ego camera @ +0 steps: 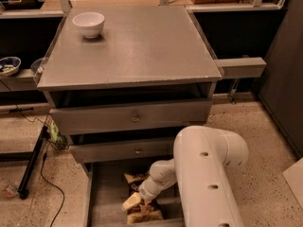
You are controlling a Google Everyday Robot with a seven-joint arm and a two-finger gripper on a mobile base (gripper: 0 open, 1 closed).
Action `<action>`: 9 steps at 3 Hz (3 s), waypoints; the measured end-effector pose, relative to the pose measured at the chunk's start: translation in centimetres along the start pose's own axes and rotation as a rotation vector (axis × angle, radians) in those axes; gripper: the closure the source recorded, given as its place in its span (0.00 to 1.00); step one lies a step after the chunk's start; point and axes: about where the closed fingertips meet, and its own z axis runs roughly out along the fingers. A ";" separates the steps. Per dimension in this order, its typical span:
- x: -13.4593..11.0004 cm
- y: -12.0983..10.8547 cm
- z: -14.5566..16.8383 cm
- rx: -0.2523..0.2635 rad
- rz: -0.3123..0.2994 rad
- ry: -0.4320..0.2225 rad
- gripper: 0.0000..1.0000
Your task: Pick brown chip bag from bottom drawer and place on counter
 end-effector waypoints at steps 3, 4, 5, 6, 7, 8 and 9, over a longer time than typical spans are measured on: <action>-0.6 -0.9 2.4 0.045 0.011 0.021 0.27; -0.6 -0.9 2.4 0.045 0.011 0.021 0.50; -0.6 -0.9 2.4 0.045 0.011 0.021 0.73; -0.6 -0.9 2.4 0.044 0.011 0.021 0.96; -0.6 -0.9 2.5 0.044 0.011 0.021 1.00; -0.6 -0.9 2.5 0.044 0.011 0.021 1.00; -0.6 -0.9 2.5 0.044 0.011 0.022 0.81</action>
Offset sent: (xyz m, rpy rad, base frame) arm 0.0133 0.0098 -0.0347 -0.0739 -0.0057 -0.0127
